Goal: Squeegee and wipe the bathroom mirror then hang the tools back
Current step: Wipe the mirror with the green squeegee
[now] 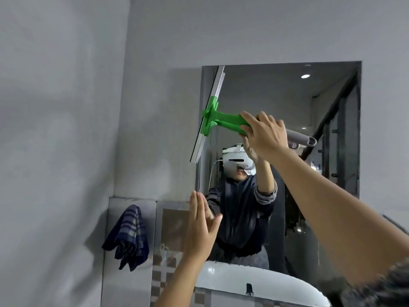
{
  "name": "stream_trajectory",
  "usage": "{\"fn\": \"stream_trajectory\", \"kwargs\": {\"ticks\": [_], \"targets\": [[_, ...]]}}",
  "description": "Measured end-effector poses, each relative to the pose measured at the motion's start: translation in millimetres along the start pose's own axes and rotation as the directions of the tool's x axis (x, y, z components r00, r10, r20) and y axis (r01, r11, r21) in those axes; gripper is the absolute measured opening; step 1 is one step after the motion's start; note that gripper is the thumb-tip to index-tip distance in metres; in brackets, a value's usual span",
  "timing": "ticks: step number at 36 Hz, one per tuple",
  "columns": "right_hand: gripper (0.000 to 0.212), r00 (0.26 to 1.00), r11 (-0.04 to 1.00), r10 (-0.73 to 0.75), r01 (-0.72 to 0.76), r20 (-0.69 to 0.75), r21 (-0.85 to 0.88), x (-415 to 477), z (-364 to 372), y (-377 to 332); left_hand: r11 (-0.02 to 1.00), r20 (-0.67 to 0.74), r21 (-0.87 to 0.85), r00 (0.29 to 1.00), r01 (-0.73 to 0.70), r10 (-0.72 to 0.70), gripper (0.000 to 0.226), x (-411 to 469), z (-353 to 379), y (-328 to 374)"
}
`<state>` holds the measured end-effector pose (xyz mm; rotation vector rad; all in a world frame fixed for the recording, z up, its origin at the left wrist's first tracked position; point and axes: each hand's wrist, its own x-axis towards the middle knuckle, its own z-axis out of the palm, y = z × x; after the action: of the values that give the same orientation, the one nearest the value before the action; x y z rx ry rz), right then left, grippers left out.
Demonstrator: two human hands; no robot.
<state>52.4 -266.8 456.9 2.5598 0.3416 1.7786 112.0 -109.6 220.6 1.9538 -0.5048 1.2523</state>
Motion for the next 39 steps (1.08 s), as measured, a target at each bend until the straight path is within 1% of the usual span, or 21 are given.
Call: {"fn": "stream_trajectory", "kwargs": {"ticks": [8, 19, 24, 33, 39], "targets": [[0.032, 0.998, 0.998, -0.058, 0.058, -0.028, -0.001, 27, 8, -5, 0.999, -0.027, 0.018, 0.999, -0.035, 0.036, 0.082, 1, 3, -3], [0.033, 0.998, 0.998, -0.062, 0.062, -0.018, 0.016, 33, 5, 2, 0.998, -0.032, 0.044, 0.998, -0.049, 0.05, 0.083, 1, 3, -2], [0.033, 0.999, 0.999, -0.04, 0.04, 0.003, 0.023, 28, -1, 10, 0.996, -0.028, 0.087, 0.999, -0.034, 0.037, 0.083, 1, 5, -2], [0.034, 0.999, 1.0, 0.013, -0.014, 0.037, 0.026, 8, -21, 43, 0.989, -0.023, 0.144, 0.999, 0.037, -0.034, 0.084, 2, 3, 9], [0.035, 0.995, 0.997, 0.077, -0.079, 0.064, 0.018, -11, -37, 69, 0.99, -0.013, 0.132, 0.998, 0.055, -0.054, 0.083, 3, 2, 20]]}}
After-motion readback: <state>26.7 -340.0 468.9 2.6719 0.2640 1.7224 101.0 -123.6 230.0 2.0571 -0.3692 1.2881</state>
